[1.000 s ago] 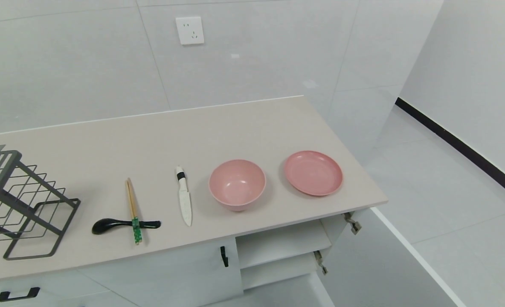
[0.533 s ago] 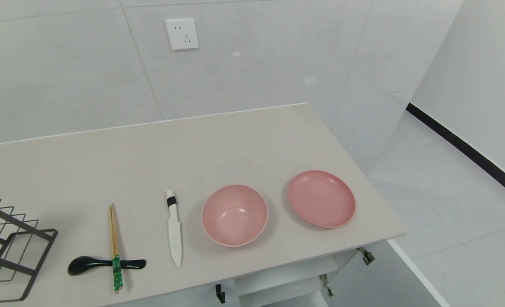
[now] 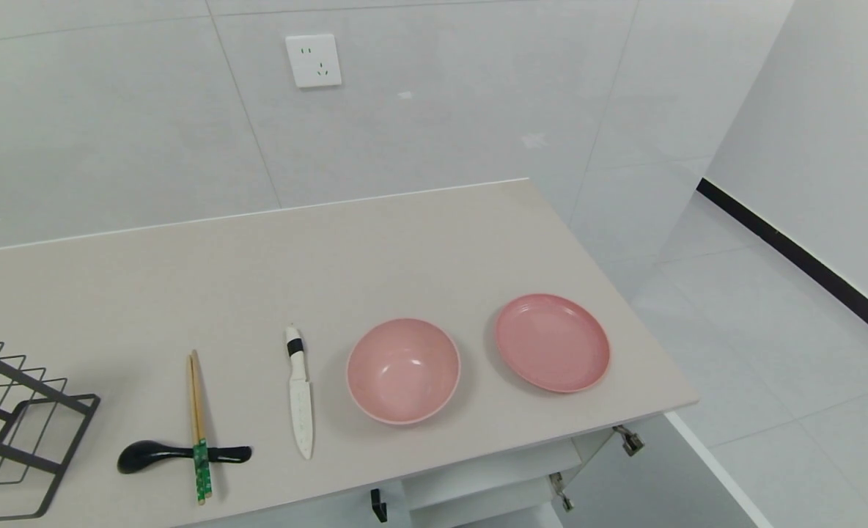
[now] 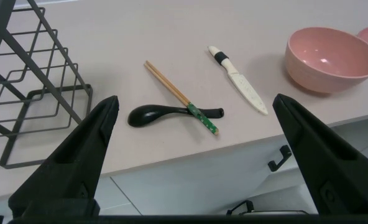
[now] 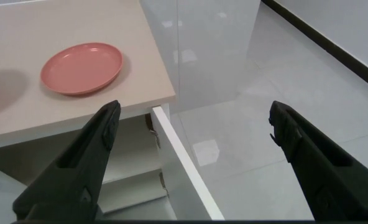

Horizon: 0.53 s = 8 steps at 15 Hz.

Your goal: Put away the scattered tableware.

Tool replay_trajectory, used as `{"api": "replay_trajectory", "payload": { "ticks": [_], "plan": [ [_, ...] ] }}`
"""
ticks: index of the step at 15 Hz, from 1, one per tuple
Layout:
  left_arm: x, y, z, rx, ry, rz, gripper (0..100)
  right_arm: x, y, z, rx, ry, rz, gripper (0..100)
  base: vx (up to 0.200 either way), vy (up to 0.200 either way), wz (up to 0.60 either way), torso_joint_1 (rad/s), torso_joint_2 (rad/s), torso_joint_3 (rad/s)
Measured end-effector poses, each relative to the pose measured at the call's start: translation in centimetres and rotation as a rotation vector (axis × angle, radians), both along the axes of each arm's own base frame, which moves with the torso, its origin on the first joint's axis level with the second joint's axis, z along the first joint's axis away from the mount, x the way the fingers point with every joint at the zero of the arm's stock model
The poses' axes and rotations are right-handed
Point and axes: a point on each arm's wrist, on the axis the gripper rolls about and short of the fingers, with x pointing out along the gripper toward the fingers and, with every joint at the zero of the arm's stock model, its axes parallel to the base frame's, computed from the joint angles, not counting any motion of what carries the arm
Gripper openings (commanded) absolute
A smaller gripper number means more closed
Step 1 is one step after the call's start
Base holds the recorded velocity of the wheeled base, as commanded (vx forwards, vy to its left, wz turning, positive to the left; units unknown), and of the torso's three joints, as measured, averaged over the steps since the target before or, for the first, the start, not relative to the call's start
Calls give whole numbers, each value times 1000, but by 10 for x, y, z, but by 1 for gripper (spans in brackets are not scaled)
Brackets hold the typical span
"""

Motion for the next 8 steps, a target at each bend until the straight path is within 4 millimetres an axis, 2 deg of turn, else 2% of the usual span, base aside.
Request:
{"api": "replay_trajectory", "payload": {
  "ticks": [3, 6, 8],
  "plan": [
    [0, 0, 0, -2, 0, 0, 100, 0, 1, 1, 5, -12, 25, 100, 0, 0, 0, 0, 0, 0],
    [0, 0, 0, 3, -1, 0, 100, -2, 1, 19, -7, -185, 36, 100, 0, 0, 0, 0, 0, 0],
    [0, 0, 0, 4, 0, -1, 100, -2, 2, 20, -14, -195, 70, 100, 0, 0, 0, 0, 0, 0]
  ]
}}
